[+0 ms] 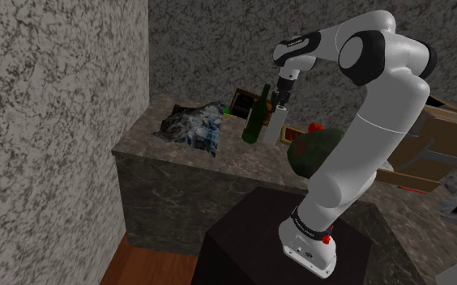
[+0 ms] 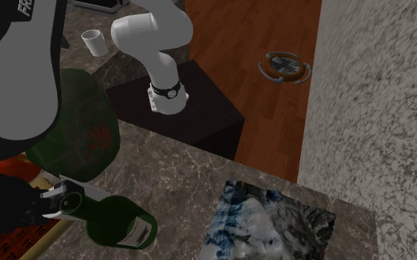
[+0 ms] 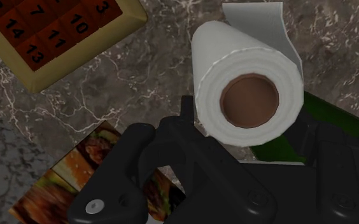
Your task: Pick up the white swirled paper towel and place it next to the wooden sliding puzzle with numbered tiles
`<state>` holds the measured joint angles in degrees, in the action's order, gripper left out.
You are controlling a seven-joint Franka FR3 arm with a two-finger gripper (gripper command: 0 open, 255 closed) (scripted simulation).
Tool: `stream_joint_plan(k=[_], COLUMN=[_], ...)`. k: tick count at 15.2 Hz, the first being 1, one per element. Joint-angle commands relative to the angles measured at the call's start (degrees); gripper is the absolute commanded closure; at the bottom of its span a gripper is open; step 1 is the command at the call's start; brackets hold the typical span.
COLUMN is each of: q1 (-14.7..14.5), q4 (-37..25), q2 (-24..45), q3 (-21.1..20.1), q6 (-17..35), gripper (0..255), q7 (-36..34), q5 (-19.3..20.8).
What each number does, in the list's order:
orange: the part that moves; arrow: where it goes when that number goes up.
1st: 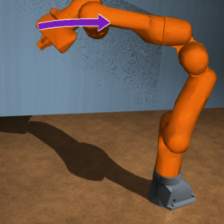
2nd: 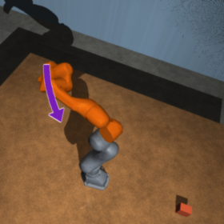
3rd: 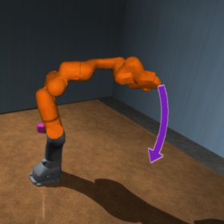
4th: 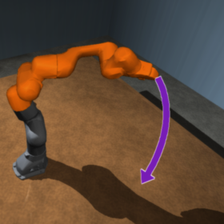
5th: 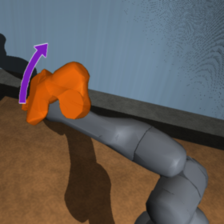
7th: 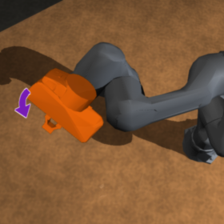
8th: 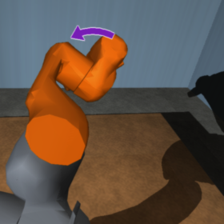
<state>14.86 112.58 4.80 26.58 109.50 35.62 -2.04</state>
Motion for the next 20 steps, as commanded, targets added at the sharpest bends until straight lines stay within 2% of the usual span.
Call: stream_joint_plan(k=[1,2,3,8,12,20], q1=[0.0,0.0,0.0,0.0,0.01,0.01], q4=[0.0,0.0,0.0,0.0,-6.63,-6.63], q2=[0.0,0.0,0.0,0.0,-0.65,-0.65], q3=[0.0,0.0,0.0,0.0,0.06,0.07], q6=[0.01,0.01,0.02,0.02,-7.2,-7.2], gripper=[255,255,0,0,0,0], q7=[0.0,0.0,0.0,0.0,-0.27,-0.27], q5=[0.0,0.0,0.0,0.0,0.37,0.37])
